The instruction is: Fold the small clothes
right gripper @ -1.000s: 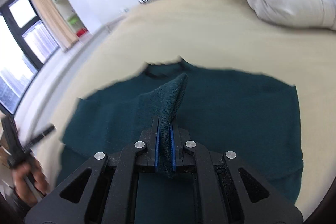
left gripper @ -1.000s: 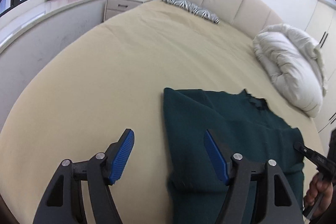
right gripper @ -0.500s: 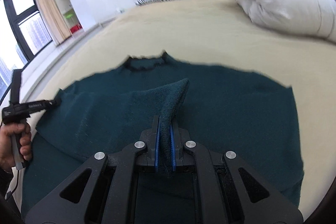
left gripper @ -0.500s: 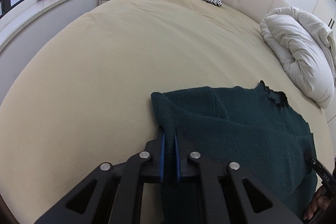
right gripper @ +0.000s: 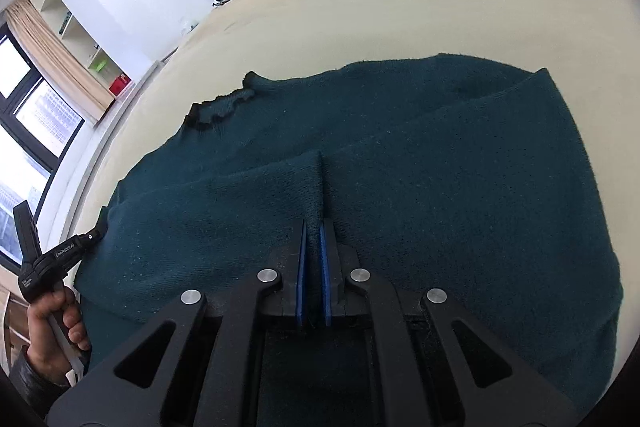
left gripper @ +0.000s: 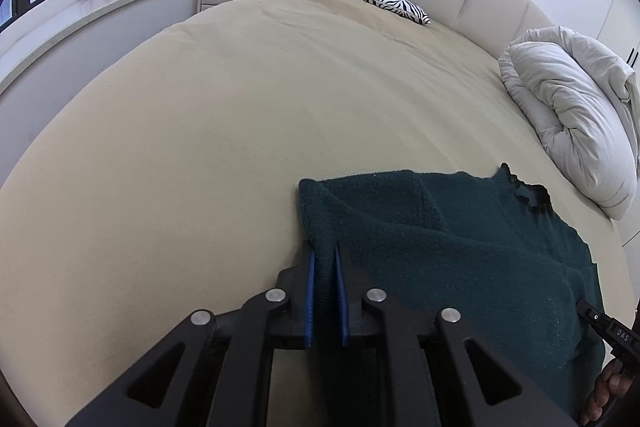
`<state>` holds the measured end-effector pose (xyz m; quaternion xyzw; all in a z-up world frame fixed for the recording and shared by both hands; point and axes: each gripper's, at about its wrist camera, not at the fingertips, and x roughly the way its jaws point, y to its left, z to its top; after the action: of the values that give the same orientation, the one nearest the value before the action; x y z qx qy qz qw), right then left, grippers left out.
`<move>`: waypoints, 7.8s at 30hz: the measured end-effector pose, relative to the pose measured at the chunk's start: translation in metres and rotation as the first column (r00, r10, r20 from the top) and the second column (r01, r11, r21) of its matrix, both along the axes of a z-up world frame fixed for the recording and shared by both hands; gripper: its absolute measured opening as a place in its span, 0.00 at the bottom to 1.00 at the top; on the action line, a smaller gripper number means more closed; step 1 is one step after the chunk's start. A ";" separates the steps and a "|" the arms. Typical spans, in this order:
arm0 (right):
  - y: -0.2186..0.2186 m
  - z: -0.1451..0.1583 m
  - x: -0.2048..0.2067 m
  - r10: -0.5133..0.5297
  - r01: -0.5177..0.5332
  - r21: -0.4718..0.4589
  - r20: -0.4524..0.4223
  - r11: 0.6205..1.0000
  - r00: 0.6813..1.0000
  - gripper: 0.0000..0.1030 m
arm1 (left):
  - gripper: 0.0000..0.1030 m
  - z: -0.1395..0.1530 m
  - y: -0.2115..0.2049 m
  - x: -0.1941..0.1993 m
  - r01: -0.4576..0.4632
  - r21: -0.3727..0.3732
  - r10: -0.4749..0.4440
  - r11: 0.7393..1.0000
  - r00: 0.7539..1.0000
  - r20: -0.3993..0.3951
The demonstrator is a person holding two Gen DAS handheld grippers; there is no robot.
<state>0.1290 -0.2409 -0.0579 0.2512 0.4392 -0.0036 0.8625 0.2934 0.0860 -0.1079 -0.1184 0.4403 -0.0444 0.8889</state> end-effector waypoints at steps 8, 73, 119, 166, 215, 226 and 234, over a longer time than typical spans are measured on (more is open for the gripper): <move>-0.004 0.014 -0.014 0.008 -0.010 0.140 0.015 0.990 1.000 0.38 | 0.59 0.021 -0.020 -0.048 0.079 0.105 -0.079 0.991 0.997 -0.005; -0.065 0.041 -0.420 -0.219 0.207 0.387 -0.012 0.899 0.976 0.64 | 0.46 0.000 0.063 -0.338 0.122 -0.407 -0.235 0.905 0.941 -0.243; -0.067 0.003 -0.411 -0.087 0.271 0.526 -0.347 0.806 0.934 0.31 | 0.07 -0.018 0.083 -0.348 0.028 -0.531 -0.214 0.847 0.932 -0.292; -0.060 0.067 -0.411 -0.135 0.155 0.536 -0.077 0.830 0.988 0.05 | 0.06 0.022 0.107 -0.329 0.051 -0.736 -0.210 0.675 0.969 -0.126; -0.162 0.008 0.024 -0.346 0.345 0.388 -0.068 0.855 0.936 0.08 | 0.07 -0.012 0.048 0.078 -0.127 -0.694 -0.006 0.708 0.982 -0.186; -0.165 0.005 0.026 -0.385 0.363 0.321 0.006 0.875 0.923 0.51 | 0.51 0.016 0.049 0.027 -0.007 -0.647 -0.054 0.763 0.996 -0.074; -0.125 0.032 -0.048 -0.253 0.237 0.200 0.058 0.951 0.966 0.51 | 0.51 0.019 0.035 -0.058 0.070 -0.520 -0.096 0.851 0.995 -0.023</move>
<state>0.0807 -0.3663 -0.0260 0.3855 0.3667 -0.0579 0.8447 0.2355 0.1208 -0.0893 -0.3354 0.4380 -0.1970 0.8105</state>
